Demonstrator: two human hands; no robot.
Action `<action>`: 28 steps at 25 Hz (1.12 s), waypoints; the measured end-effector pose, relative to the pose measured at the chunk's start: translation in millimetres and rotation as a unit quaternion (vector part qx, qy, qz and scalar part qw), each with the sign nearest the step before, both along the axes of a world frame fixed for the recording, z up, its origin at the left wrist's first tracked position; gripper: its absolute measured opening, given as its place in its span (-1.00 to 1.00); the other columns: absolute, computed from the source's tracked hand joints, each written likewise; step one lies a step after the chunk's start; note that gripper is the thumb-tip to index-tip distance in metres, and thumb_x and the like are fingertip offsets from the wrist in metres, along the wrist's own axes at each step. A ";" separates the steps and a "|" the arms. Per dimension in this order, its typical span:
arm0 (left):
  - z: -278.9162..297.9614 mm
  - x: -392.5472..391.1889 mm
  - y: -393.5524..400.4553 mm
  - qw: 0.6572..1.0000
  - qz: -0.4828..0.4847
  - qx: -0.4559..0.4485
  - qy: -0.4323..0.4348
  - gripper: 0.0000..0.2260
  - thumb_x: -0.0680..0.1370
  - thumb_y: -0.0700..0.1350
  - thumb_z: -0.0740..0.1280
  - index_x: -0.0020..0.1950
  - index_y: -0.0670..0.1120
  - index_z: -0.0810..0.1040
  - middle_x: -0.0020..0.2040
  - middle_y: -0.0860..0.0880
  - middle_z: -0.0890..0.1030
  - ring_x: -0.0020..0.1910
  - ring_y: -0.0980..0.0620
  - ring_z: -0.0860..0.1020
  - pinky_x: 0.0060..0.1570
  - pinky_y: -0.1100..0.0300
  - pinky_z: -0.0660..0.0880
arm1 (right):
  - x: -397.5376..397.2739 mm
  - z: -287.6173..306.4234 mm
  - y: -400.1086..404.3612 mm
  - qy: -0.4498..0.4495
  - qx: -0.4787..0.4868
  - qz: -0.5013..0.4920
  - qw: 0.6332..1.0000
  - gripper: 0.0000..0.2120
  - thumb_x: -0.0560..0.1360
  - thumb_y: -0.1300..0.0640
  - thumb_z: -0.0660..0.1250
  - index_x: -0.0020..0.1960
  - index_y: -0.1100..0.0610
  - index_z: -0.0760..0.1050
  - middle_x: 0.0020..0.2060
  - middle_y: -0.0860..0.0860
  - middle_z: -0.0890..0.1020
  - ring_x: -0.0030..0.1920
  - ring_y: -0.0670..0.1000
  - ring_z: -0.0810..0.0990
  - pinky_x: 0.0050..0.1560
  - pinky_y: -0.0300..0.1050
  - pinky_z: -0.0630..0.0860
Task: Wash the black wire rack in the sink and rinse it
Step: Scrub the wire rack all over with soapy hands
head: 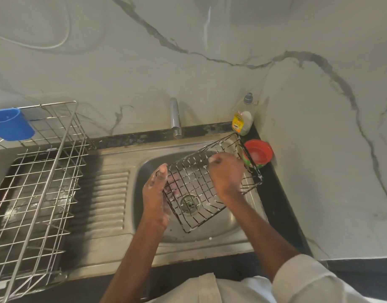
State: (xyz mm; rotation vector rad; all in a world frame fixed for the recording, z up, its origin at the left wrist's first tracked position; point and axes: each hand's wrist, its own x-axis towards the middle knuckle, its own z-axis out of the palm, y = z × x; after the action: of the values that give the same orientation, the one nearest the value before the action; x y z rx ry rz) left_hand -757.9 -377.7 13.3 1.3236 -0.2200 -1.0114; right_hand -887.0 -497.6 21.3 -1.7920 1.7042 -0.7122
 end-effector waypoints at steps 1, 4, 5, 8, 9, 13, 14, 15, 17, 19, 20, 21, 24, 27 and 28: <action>-1.2 -2.2 -1.1 1.000 -0.003 0.003 0.002 -0.24 0.26 0.41 0.59 0.28 -0.04 0.67 0.10 -0.12 0.77 0.05 -0.16 0.71 -0.04 0.01 0.64 | 15.9 1.5 7.5 -0.019 0.013 0.018 1.000 -0.80 0.58 0.27 0.39 0.08 0.05 0.72 -0.04 -0.11 0.75 -0.24 -0.23 0.64 -0.45 -0.51 0.38; -1.4 1.3 -4.9 1.000 0.007 0.002 0.001 -0.21 0.32 0.42 0.54 0.38 -0.06 0.63 0.24 -0.25 0.71 0.23 -0.27 0.69 0.24 -0.19 0.59 | 37.2 2.9 34.6 -0.012 0.028 0.137 0.990 -0.83 0.59 0.24 0.39 0.05 0.05 0.72 -0.05 -0.12 0.74 -0.37 -0.32 0.55 -0.45 -0.51 0.41; -0.8 3.8 -6.1 1.000 0.011 -0.002 -0.003 -0.20 0.33 0.42 0.54 0.39 -0.07 0.63 0.26 -0.27 0.70 0.26 -0.29 0.67 0.32 -0.25 0.55 | 37.0 1.9 39.5 -0.009 0.025 0.187 0.982 -0.85 0.59 0.23 0.40 0.06 0.06 0.72 -0.04 -0.10 0.75 -0.38 -0.31 0.56 -0.43 -0.48 0.45; 0.7 3.3 -6.8 0.999 0.031 0.008 -0.021 -0.21 0.31 0.42 0.55 0.34 -0.09 0.66 0.27 -0.25 0.69 0.26 -0.25 0.66 0.38 -0.25 0.52 | 39.1 -2.4 49.9 0.016 -0.012 0.342 0.939 -0.91 0.55 0.23 0.46 0.02 0.10 0.72 -0.11 -0.01 0.75 -0.26 -0.11 0.65 -0.11 -0.19 0.64; -1.0 2.7 -5.4 0.999 0.030 0.010 -0.025 -0.20 0.31 0.42 0.56 0.33 -0.11 0.67 0.24 -0.24 0.70 0.22 -0.26 0.66 0.34 -0.22 0.54 | 41.4 -2.6 53.2 0.030 -0.025 0.372 0.927 -0.89 0.54 0.25 0.47 0.04 0.11 0.71 -0.10 0.02 0.75 -0.21 -0.05 0.67 -0.05 -0.10 0.65; 1.5 2.1 2.3 1.000 0.019 0.013 -0.018 -0.38 0.40 0.31 0.46 0.32 -0.06 0.65 0.18 -0.21 0.75 0.10 -0.19 0.71 0.14 -0.12 0.61 | 28.9 -3.2 31.5 0.080 -0.030 0.308 0.947 -0.76 0.58 0.23 0.40 0.21 0.05 0.66 0.11 0.02 0.70 -0.01 -0.02 0.67 0.06 -0.17 0.64; 2.6 3.1 3.8 1.000 0.019 0.011 -0.010 -0.40 0.39 0.31 0.46 0.30 -0.03 0.65 0.16 -0.21 0.75 0.08 -0.19 0.69 0.08 -0.08 0.61 | 17.8 -1.3 18.9 0.104 -0.038 0.253 0.961 -0.77 0.58 0.22 0.39 0.21 0.05 0.67 0.12 0.03 0.68 0.01 -0.01 0.66 0.06 -0.22 0.60; 1.8 4.7 4.4 1.000 0.020 0.009 -0.004 -0.40 0.37 0.32 0.47 0.28 -0.01 0.65 0.14 -0.21 0.75 0.09 -0.19 0.68 0.05 -0.06 0.60 | 5.3 -1.4 5.2 0.136 -0.047 0.198 0.970 -0.79 0.58 0.21 0.39 0.19 0.08 0.68 0.12 0.07 0.68 0.02 0.01 0.67 0.02 -0.23 0.55; 2.7 4.7 4.1 1.000 0.022 0.006 -0.001 -0.36 0.33 0.34 0.49 0.28 -0.01 0.65 0.12 -0.21 0.76 0.10 -0.21 0.66 0.03 -0.06 0.60 | -18.1 -0.6 -14.7 0.186 -0.048 0.101 0.976 -0.82 0.56 0.21 0.39 0.15 0.15 0.68 0.07 0.12 0.70 0.01 0.08 0.70 -0.10 -0.17 0.51; 1.2 3.7 3.8 1.000 0.019 0.005 0.001 -0.30 0.29 0.35 0.51 0.30 -0.03 0.65 0.12 -0.22 0.76 0.08 -0.20 0.66 0.01 -0.04 0.59 | -27.4 -1.0 -18.9 0.198 -0.032 0.042 0.979 -0.86 0.56 0.21 0.40 0.10 0.18 0.66 0.00 0.13 0.70 -0.04 0.13 0.70 -0.18 -0.11 0.50; 1.6 2.6 3.3 1.000 0.018 0.007 0.003 -0.29 0.28 0.35 0.52 0.29 -0.04 0.65 0.11 -0.22 0.76 0.08 -0.19 0.65 0.02 -0.03 0.59 | -23.8 -1.0 -14.4 0.199 -0.028 0.036 0.979 -0.86 0.56 0.20 0.40 0.09 0.16 0.66 -0.02 0.11 0.71 -0.05 0.12 0.70 -0.19 -0.11 0.53; 1.8 1.0 2.0 1.000 0.014 0.008 0.003 -0.30 0.28 0.36 0.52 0.29 -0.04 0.66 0.11 -0.21 0.76 0.08 -0.19 0.66 0.05 -0.05 0.59 | -15.9 -0.3 -6.6 0.198 -0.029 0.044 0.979 -0.86 0.56 0.17 0.41 0.10 0.13 0.66 -0.03 0.08 0.72 -0.06 0.08 0.71 -0.19 -0.12 0.57; 3.0 -2.8 -3.4 1.000 -0.001 0.016 -0.008 -0.27 0.28 0.38 0.53 0.28 -0.06 0.68 0.14 -0.13 0.76 0.14 -0.14 0.70 0.19 -0.09 0.59 | 21.3 3.8 36.9 0.135 -0.024 0.206 0.969 -0.87 0.60 0.19 0.36 0.06 0.05 0.68 -0.09 -0.01 0.73 -0.14 -0.02 0.67 -0.08 -0.13 0.66; 2.3 0.2 -5.1 1.000 0.006 0.012 -0.007 -0.30 0.28 0.38 0.57 0.21 -0.09 0.68 0.02 -0.08 0.74 0.04 -0.11 0.67 0.12 -0.05 0.60 | 32.0 9.7 63.9 0.108 -0.021 0.373 0.921 -0.87 0.57 0.20 0.43 0.08 0.04 0.69 -0.10 -0.01 0.71 -0.17 -0.01 0.62 -0.02 -0.04 0.67; 2.6 1.4 -3.5 1.000 0.010 0.019 -0.012 -0.32 0.29 0.38 0.55 0.22 -0.06 0.68 0.03 -0.06 0.76 0.07 -0.11 0.68 0.14 -0.05 0.59 | 25.9 11.1 56.5 0.108 -0.015 0.370 0.923 -0.86 0.57 0.18 0.43 0.08 0.02 0.69 -0.08 -0.02 0.72 -0.16 -0.03 0.65 -0.03 -0.06 0.67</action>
State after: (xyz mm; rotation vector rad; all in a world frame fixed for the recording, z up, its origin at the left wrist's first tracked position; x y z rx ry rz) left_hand -756.6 -381.2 16.0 1.3708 -0.2061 -0.9870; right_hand -861.1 -441.0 32.4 -2.3742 0.9809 -0.2100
